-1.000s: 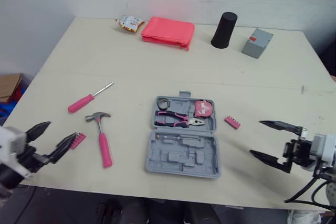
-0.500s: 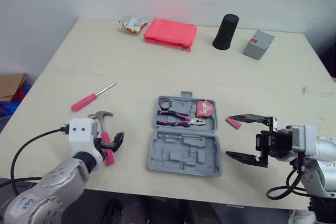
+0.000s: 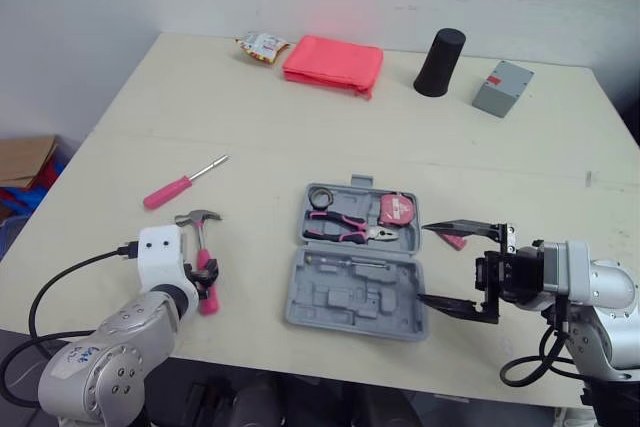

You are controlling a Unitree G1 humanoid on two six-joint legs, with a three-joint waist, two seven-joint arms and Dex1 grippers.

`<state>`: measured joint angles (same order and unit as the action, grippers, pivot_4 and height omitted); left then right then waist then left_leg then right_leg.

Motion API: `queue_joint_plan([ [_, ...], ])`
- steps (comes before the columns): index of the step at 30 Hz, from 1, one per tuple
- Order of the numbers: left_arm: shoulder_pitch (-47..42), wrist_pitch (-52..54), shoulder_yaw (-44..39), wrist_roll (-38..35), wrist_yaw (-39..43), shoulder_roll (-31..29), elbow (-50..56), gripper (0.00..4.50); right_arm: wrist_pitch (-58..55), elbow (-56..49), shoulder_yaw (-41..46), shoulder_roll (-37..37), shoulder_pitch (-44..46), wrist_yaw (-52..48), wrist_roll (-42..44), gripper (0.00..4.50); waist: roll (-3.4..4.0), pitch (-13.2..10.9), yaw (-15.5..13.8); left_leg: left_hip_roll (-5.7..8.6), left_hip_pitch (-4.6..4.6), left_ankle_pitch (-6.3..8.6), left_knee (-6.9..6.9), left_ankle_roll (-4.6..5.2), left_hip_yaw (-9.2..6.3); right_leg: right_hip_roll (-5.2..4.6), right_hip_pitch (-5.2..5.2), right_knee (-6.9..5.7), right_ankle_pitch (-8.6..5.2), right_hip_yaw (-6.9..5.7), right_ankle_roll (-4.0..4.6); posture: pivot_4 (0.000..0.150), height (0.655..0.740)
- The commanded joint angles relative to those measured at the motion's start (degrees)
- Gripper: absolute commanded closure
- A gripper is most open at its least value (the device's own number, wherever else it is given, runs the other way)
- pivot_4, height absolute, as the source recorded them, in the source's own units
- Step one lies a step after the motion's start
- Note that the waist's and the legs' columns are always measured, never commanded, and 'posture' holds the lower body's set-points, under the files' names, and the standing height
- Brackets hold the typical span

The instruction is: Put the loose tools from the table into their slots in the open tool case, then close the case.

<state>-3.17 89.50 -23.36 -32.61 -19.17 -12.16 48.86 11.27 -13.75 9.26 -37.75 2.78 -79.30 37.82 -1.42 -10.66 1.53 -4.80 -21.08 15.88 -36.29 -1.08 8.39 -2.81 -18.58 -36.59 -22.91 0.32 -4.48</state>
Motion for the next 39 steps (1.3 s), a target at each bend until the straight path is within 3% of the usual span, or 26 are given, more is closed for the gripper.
queue_joint_plan([
  [1, 3.81, 0.64, 2.66, 3.37, 2.11, -0.63, -2.22, 3.27, 0.28, -2.13, 1.27, -0.2, -0.92, 0.0, 1.14, 0.0, 0.13, 0.08, 0.0, 0.01, 0.0, 0.01, 0.01, 0.0, 0.0, -0.01, 0.01, 0.02, 0.0, 0.0, 0.0, 0.15, 0.74],
  [2, 4.01, 0.07, 1.17, 3.74, 2.73, 1.57, -2.62, 3.77, 0.41, -2.14, 1.5, -0.15, -1.19, 0.25, 0.93, 0.0, 0.21, 0.12, 0.0, 0.01, 0.01, 0.02, 0.03, 0.0, 0.0, -0.02, 0.01, 0.05, 0.0, 0.0, 0.0, 0.15, 0.74],
  [3, 4.09, 0.06, 0.06, 3.92, 3.65, 3.14, -3.01, 3.97, 0.51, -2.13, 1.75, -0.2, -1.48, 0.45, 0.76, 0.0, 0.26, 0.15, 0.0, 0.01, 0.02, 0.02, 0.04, 0.0, 0.01, -0.02, 0.03, 0.08, 0.0, 0.01, 0.0, 0.15, 0.74],
  [10, 2.88, -12.68, 2.86, 5.49, 12.47, -0.66, -5.59, 3.96, 2.49, -0.97, 4.32, -0.7, -4.5, -0.21, 0.12, 0.0, 0.7, 0.38, -0.26, 0.01, 0.06, 0.0, 0.08, 0.0, -0.01, -0.01, 0.04, 0.05, -0.01, 0.0, 0.05, 0.15, 0.74],
  [15, -0.48, -29.71, 5.03, 4.81, 23.54, -3.98, -7.4, 3.96, 5.28, 0.31, 6.57, -0.43, -6.48, 0.07, -0.89, 0.0, 0.34, 0.17, -0.69, 0.01, -0.04, -0.04, 0.1, -0.11, -0.06, -0.06, 0.0, 0.08, 0.22, -0.11, 0.31, 0.15, 0.74],
  [17, -1.9, -34.15, 6.58, 4.69, 28.76, -6.97, -7.91, 3.96, 5.99, 0.47, 7.58, -0.45, -7.45, 0.35, -0.97, 0.0, 0.18, 0.09, -0.57, 0.0, -0.08, -0.03, 0.14, -0.11, 0.03, -0.16, -0.01, 0.18, 0.28, -0.16, 0.36, 0.15, 0.74],
  [21, -4.09, -48.86, 12.5, 5.09, 48.06, -17.65, -9.72, 3.96, 7.26, 0.08, 10.5, -1.33, -11.04, 0.28, -1.14, 0.0, 0.19, 0.09, -0.25, 0.0, -0.13, -0.09, 0.31, 0.09, 0.1, -0.15, -0.04, 0.48, 0.32, -0.19, 0.28, 0.15, 0.74],
  [25, -9.78, -54.89, 20.34, 5.6, 64.77, -28.93, -12.56, 3.96, 5.78, -0.9, 13.69, -3.42, -14.97, 0.12, -0.27, 0.0, 0.22, 0.08, -0.07, -0.07, -0.16, 0.02, 0.4, 0.01, 0.2, -0.02, -0.06, 0.67, 0.19, -0.12, 0.41, 0.15, 0.74],
  [29, -18.73, -58.94, 30.51, 7.6, 77.01, -34.74, -15.08, 3.96, 4.01, -2.79, 15.47, -4.48, -18.19, 1.23, 0.18, 0.0, 0.25, 0.06, -0.09, -0.15, -0.19, 0.08, 0.4, -0.08, 0.23, 0.16, -0.08, 0.73, 0.06, 0.01, 0.29, 0.15, 0.74],
  [32, -25.02, -58.58, 38.52, 10.71, 82.23, -35.87, -17.46, 3.96, 1.58, -5.77, 16.06, -5.04, -21.74, 2.05, 0.43, 0.0, 0.26, 0.05, -0.09, -0.15, -0.19, 0.08, 0.38, -0.08, 0.23, 0.25, -0.09, 0.69, 0.0, 0.09, 0.19, 0.15, 0.74],
  [39, -35.0, -51.7, 51.06, 19.06, 81.55, -31.37, -21.88, 3.96, -4.73, -15.49, 17.2, -5.26, -26.71, 8.76, 0.3, 0.0, 0.27, 0.05, 0.15, -0.15, -0.19, 0.07, 0.21, -0.05, 0.21, 0.32, -0.1, 0.5, -0.03, 0.23, -0.01, 0.15, 0.74],
])
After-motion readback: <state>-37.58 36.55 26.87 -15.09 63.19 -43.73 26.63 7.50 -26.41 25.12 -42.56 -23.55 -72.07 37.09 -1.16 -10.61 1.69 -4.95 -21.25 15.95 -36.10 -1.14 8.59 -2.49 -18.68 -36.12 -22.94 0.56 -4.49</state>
